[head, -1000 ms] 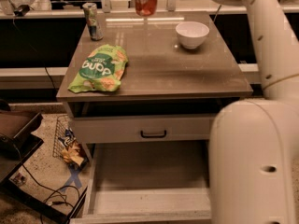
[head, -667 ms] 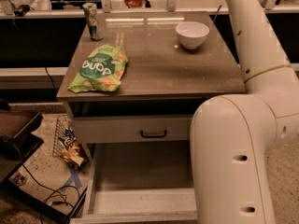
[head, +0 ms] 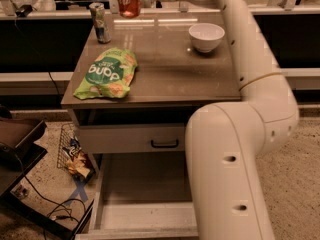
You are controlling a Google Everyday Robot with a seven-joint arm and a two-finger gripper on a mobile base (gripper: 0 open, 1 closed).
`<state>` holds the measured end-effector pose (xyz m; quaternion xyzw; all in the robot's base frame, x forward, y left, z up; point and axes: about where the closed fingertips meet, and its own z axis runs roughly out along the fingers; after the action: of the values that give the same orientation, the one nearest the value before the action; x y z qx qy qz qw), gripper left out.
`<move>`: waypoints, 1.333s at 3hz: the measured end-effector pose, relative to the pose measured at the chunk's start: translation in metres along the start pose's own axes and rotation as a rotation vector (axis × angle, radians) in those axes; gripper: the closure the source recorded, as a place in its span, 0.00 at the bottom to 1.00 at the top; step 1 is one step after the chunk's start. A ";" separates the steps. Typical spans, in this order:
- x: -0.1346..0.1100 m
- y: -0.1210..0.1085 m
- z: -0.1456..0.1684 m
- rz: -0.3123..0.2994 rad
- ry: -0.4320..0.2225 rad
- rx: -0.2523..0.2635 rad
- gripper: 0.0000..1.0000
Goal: Move coke can near redbull can
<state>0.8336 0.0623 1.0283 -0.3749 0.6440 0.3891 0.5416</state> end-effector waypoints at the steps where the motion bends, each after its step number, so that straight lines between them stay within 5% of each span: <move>1: 0.021 -0.005 0.035 0.059 -0.002 -0.025 1.00; 2: 0.044 -0.016 0.061 0.066 0.044 0.009 1.00; 4: 0.088 -0.057 0.068 0.060 0.177 0.163 1.00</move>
Offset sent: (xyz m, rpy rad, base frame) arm 0.0966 0.0507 -0.0640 -0.0826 0.0967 -0.0636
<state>0.9013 0.0945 0.9287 -0.3432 0.7296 0.3169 0.4995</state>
